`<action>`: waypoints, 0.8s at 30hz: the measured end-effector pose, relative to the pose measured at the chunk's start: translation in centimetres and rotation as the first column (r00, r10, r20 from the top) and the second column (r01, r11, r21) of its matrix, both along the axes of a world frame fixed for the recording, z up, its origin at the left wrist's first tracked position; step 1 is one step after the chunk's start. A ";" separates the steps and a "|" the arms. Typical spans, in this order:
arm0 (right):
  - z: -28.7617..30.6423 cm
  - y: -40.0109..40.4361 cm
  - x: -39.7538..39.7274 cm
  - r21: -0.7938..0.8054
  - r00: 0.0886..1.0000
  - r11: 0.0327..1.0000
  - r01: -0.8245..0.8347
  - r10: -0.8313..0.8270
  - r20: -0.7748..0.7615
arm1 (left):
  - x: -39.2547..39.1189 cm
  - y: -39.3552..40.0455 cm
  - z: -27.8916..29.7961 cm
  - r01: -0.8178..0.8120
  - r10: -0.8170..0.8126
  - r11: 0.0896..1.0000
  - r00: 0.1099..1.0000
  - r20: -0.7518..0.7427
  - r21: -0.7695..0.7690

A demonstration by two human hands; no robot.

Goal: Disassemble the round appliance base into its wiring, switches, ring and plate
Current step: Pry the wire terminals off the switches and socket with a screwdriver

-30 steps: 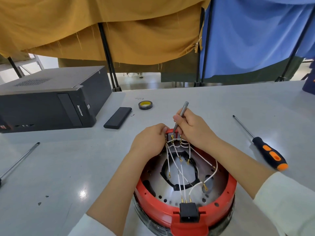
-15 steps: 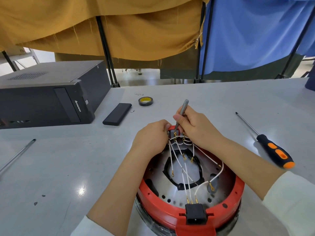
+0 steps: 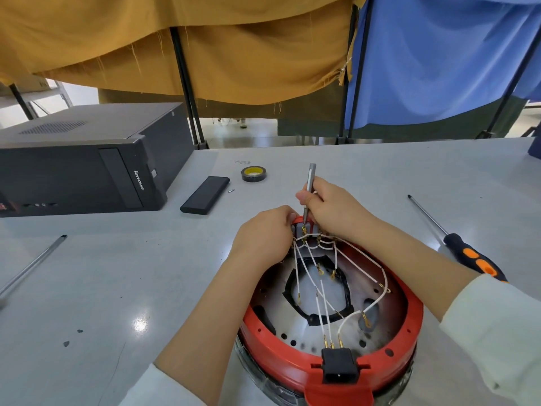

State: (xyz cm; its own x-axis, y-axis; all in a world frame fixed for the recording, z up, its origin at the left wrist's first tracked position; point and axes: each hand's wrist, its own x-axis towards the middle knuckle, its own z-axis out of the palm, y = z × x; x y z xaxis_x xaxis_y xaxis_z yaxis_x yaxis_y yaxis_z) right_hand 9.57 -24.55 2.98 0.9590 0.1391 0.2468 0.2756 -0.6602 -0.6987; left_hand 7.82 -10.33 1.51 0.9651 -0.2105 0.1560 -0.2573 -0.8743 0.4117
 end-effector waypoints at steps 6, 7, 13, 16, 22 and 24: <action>0.8 0.6 0.9 -0.057 0.993 0.998 0.010 -0.016 -0.116 | -0.1 0.0 0.1 0.003 -0.003 1.000 1.000 -0.008 0.006; 0.5 0.5 0.6 -0.032 0.997 0.999 0.014 -0.016 -0.079 | -0.1 0.0 0.1 0.002 -0.003 1.000 1.000 -0.008 -0.001; -0.7 -0.1 -0.7 0.147 0.996 0.989 -0.028 0.015 0.091 | -0.1 0.1 0.0 0.000 0.000 1.000 1.000 -0.010 -0.019; -0.8 0.1 -0.7 0.049 0.995 0.998 -0.037 0.032 0.098 | -0.1 0.1 0.0 0.003 -0.003 1.000 1.000 -0.005 -0.011; -0.8 -0.1 -0.7 0.115 0.989 0.992 -0.058 0.041 0.145 | 0.1 0.1 -0.1 0.006 -0.006 1.000 1.000 0.013 -0.019; -0.9 -0.1 -0.8 0.068 0.986 0.995 -0.067 0.056 0.156 | 0.1 0.1 -0.1 0.005 -0.005 1.000 1.000 0.016 -0.014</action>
